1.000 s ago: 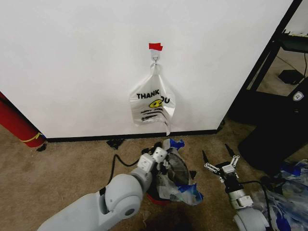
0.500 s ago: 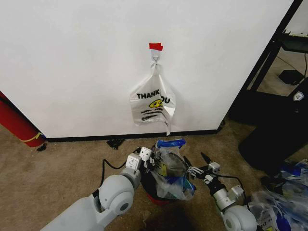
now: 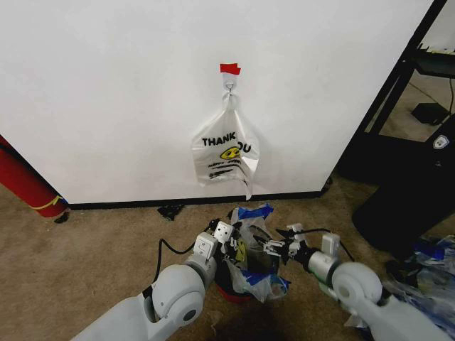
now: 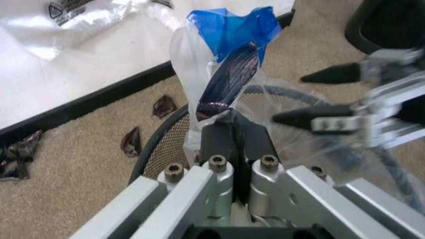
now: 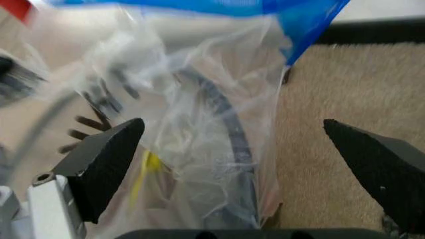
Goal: Pick up the garbage bag from the wall and place it over the trash bin.
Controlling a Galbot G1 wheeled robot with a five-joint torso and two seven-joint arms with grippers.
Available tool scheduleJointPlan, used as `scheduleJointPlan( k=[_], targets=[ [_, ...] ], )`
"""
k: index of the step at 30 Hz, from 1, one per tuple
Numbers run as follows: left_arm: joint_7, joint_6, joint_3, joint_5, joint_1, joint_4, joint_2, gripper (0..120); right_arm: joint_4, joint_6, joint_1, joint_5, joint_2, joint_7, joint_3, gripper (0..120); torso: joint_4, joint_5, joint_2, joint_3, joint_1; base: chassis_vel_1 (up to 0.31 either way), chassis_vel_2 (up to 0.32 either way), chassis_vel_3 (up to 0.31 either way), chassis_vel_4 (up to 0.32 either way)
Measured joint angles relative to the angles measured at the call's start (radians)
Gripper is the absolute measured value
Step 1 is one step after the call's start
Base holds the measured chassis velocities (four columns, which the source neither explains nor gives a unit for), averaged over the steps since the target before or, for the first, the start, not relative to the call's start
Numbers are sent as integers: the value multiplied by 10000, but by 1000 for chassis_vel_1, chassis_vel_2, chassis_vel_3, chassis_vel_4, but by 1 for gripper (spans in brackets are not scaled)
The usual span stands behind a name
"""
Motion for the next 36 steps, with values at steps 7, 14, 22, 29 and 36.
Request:
scheduleJointPlan(
  k=[7, 14, 22, 29, 36],
  targets=[
    [17, 31, -163, 0, 76, -108, 38, 0, -779, -718, 674, -890, 396, -933, -378, 100, 0, -1, 0, 0, 0, 0, 0, 0, 0],
    [38, 38, -272, 9, 194, -147, 56, 0, -865, -1362, 783, -967, 491, -1177, -393, 100, -4, -8, 3, -3, -1, 0, 0, 0, 0],
    [48, 40, -273, 40, 236, -147, 31, 0, -722, -1610, 700, -952, 522, -1146, -268, 77, 5, -1, 3, -1, -1, 0, 0, 0, 0],
    [65, 41, -273, 73, 299, -145, 46, 0, -151, -1055, 456, -957, 399, -1045, 152, 94, 3, 1, 1, 1, 0, 0, 0, 0, 0],
    [78, 42, -267, 75, 301, -157, 82, 0, 502, -1163, 190, -837, 190, -847, 529, 100, 1, 1, 1, 0, 0, 0, 0, 0, 0]
  ],
)
